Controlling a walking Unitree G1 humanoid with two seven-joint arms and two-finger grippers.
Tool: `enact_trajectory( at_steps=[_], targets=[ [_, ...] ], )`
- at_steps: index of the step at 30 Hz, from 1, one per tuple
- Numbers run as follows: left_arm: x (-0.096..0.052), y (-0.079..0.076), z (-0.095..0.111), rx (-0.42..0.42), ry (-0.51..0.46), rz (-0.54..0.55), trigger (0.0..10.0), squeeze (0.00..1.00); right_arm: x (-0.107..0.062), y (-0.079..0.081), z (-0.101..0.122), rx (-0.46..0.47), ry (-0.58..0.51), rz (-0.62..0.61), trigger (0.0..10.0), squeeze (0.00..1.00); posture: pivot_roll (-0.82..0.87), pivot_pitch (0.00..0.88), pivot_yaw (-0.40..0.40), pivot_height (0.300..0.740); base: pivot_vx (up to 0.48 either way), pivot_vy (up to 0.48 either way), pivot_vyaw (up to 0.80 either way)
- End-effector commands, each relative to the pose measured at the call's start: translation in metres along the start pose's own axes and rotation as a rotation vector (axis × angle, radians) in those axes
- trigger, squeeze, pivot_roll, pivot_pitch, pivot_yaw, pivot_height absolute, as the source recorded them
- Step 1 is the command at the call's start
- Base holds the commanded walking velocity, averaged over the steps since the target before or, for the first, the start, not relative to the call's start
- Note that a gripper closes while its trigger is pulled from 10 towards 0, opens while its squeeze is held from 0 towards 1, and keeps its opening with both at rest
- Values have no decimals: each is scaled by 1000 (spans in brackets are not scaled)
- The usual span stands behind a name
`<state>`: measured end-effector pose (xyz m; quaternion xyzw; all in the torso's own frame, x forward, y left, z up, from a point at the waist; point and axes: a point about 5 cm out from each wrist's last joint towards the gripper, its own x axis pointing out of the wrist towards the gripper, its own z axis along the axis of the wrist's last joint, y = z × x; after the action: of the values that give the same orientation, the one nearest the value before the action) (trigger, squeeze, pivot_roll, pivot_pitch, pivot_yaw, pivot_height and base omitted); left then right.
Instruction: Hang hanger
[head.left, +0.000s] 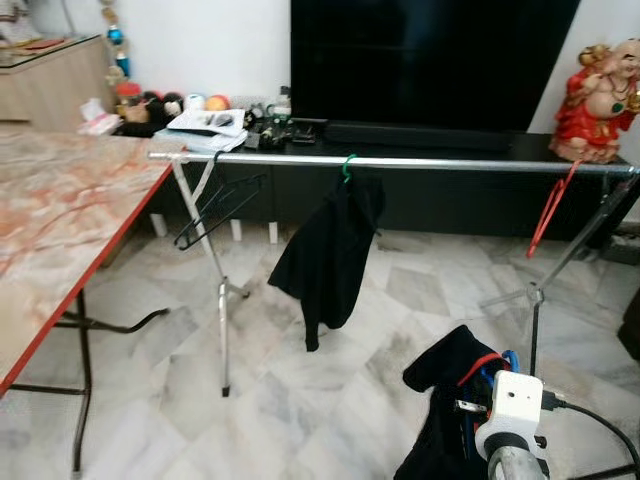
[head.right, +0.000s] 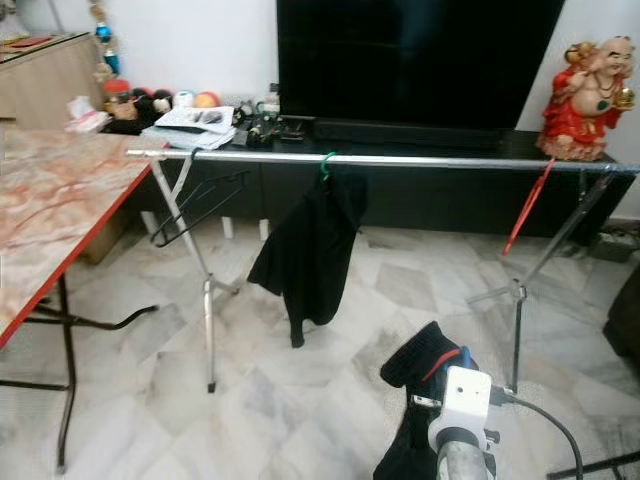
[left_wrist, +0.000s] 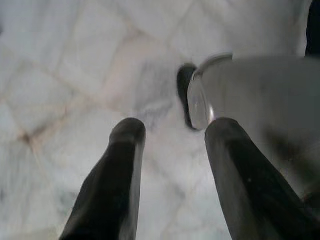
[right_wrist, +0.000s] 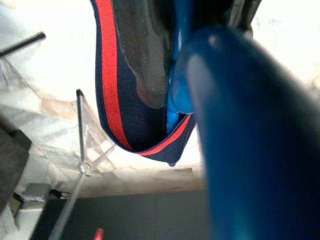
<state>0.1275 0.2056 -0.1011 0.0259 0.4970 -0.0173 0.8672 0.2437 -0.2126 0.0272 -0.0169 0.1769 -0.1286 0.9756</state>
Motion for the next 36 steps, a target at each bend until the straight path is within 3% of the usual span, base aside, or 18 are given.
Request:
enact_trajectory(
  at_steps=[1, 18, 23, 29, 36],
  targets=[
    [0, 6, 2, 26, -3, 12, 10000, 0, 2, 2, 8, 1, -37, 5, 10000, 0, 110, 0, -13, 740, -277, 0, 0],
    [-6, 23, -2, 17, -12, 27, 10000, 0, 3, 5, 1, -42, 21, 58, 10000, 0, 112, 0, -16, 740, -279, 0, 0],
    [-6, 26, 0, 18, -9, 37, 10000, 0, 4, 7, -1, -72, 46, 87, 10000, 0, 113, 4, -16, 740, 0, 0, 0],
    [-2, 22, 9, 25, -11, 39, 10000, 0, 9, 12, 1, -148, 62, 194, 10000, 0, 113, 10, -20, 740, 0, 0, 0],
    [0, 20, 13, 26, -24, 45, 10000, 0, 14, 11, 3, -187, 70, 226, 10000, 0, 119, 13, -22, 740, 0, 0, 0]
  ],
)
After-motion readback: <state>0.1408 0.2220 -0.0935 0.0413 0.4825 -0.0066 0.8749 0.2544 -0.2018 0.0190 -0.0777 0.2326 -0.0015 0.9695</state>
